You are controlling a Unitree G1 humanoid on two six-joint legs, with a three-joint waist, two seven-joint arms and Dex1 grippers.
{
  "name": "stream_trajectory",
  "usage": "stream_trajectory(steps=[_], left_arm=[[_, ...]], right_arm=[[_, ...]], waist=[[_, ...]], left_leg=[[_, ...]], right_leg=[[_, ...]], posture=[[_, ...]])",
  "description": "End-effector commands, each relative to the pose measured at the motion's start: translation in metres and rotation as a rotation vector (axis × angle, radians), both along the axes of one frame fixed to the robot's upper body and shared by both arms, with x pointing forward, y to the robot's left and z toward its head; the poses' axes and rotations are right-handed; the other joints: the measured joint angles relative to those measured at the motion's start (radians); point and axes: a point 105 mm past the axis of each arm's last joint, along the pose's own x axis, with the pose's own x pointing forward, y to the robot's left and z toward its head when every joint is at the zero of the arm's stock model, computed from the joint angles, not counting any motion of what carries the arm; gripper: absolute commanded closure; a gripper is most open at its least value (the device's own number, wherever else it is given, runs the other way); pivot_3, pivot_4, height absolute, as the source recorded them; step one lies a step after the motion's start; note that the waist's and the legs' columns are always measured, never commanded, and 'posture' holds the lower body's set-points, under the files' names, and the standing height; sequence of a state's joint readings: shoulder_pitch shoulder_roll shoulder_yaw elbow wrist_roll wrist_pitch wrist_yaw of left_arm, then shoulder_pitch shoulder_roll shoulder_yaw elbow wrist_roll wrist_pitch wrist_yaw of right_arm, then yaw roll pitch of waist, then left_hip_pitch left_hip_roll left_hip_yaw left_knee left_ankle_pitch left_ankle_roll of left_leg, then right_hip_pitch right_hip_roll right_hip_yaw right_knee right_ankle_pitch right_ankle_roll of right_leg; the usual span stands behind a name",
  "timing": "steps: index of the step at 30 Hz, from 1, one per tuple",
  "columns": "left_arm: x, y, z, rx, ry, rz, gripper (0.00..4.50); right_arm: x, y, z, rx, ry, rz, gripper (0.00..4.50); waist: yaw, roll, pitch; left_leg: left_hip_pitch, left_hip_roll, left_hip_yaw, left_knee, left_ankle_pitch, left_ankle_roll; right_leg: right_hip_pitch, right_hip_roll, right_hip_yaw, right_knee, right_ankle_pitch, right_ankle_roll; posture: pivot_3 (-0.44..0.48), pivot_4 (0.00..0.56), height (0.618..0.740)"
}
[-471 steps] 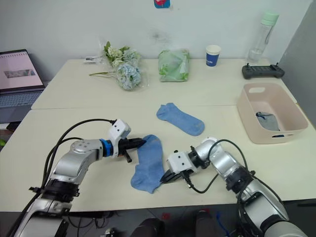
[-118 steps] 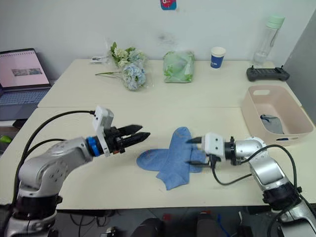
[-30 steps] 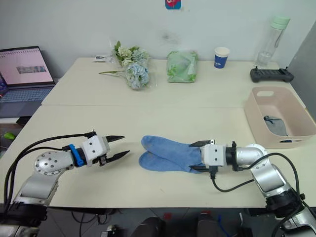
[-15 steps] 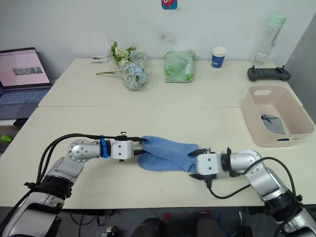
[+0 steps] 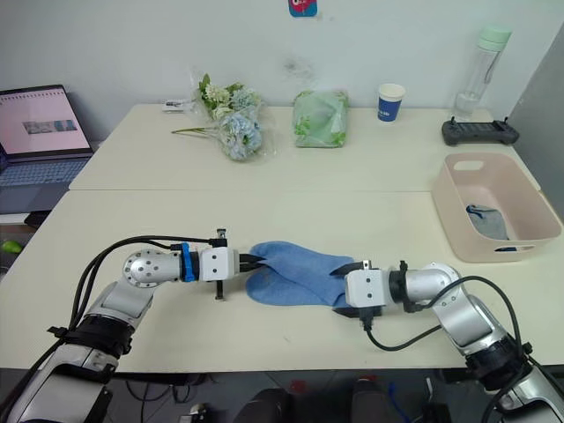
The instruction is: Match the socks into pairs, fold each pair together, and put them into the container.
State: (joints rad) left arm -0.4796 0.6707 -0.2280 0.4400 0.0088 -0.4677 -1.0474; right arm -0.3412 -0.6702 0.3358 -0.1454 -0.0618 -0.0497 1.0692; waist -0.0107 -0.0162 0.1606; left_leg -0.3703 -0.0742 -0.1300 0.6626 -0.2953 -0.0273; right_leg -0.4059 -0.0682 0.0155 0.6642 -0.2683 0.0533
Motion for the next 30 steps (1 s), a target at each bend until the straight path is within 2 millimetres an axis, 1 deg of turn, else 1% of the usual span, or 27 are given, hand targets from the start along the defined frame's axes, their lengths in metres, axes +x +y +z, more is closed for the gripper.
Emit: stream_trajectory(steps=[1, 5, 10, 17, 21, 25, 30], left_arm=[[0.001, 0.000, 0.016, -0.052, -0.001, 0.016, 4.42], [-0.002, 0.000, 0.014, -0.035, 0.013, 0.012, 4.42], [-0.001, 0.001, 0.014, -0.036, 0.018, 0.017, 4.42], [0.000, 0.002, 0.015, -0.031, 0.014, 0.021, 4.42], [0.001, 0.003, 0.015, -0.032, 0.012, 0.025, 4.42], [-0.001, 0.002, 0.013, -0.024, 0.009, 0.020, 4.42], [0.000, 0.002, 0.014, -0.027, 0.006, 0.024, 4.42]], right_arm=[[0.004, 0.001, 0.009, -0.009, -0.077, 0.026, 0.93], [0.007, 0.002, 0.012, -0.008, -0.090, 0.029, 0.93], [0.010, -0.005, 0.009, -0.053, -0.116, 0.039, 0.93], [0.008, -0.008, 0.007, -0.088, -0.121, 0.074, 0.93], [0.009, -0.008, 0.008, -0.076, -0.122, 0.074, 0.93], [0.010, 0.001, 0.010, -0.031, -0.113, 0.068, 0.93], [0.008, 0.007, 0.006, -0.034, -0.104, 0.085, 0.93]], waist=[[-0.001, 0.000, 0.000], [-0.002, 0.000, 0.000], [-0.007, 0.000, 0.000], [-0.010, 0.000, 0.000], [-0.010, 0.000, 0.000], [-0.013, 0.000, 0.000], [-0.014, 0.000, 0.000]], left_leg=[[0.000, 0.000, 0.000, 0.000, 0.000, 0.000], [0.000, 0.000, 0.000, 0.000, 0.000, 0.000], [0.000, 0.000, 0.000, 0.000, 0.000, 0.000], [0.000, 0.000, 0.000, 0.000, 0.000, 0.000], [0.000, 0.000, 0.000, 0.000, 0.000, 0.000], [0.000, 0.000, 0.000, 0.000, 0.000, 0.000], [0.000, 0.000, 0.000, 0.000, 0.000, 0.000]], right_leg=[[0.000, 0.000, 0.000, 0.000, 0.000, 0.000], [0.000, 0.000, 0.000, 0.000, 0.000, 0.000], [0.000, 0.000, 0.000, 0.000, 0.000, 0.000], [0.000, 0.000, 0.000, 0.000, 0.000, 0.000], [0.000, 0.000, 0.000, 0.000, 0.000, 0.000], [0.000, 0.000, 0.000, 0.000, 0.000, 0.000], [0.000, 0.000, 0.000, 0.000, 0.000, 0.000]], posture=[[0.000, 0.150, 0.740], [0.000, 0.150, 0.740], [0.000, 0.150, 0.740], [0.000, 0.150, 0.740], [0.000, 0.150, 0.740], [0.000, 0.150, 0.740], [0.000, 0.150, 0.740]])
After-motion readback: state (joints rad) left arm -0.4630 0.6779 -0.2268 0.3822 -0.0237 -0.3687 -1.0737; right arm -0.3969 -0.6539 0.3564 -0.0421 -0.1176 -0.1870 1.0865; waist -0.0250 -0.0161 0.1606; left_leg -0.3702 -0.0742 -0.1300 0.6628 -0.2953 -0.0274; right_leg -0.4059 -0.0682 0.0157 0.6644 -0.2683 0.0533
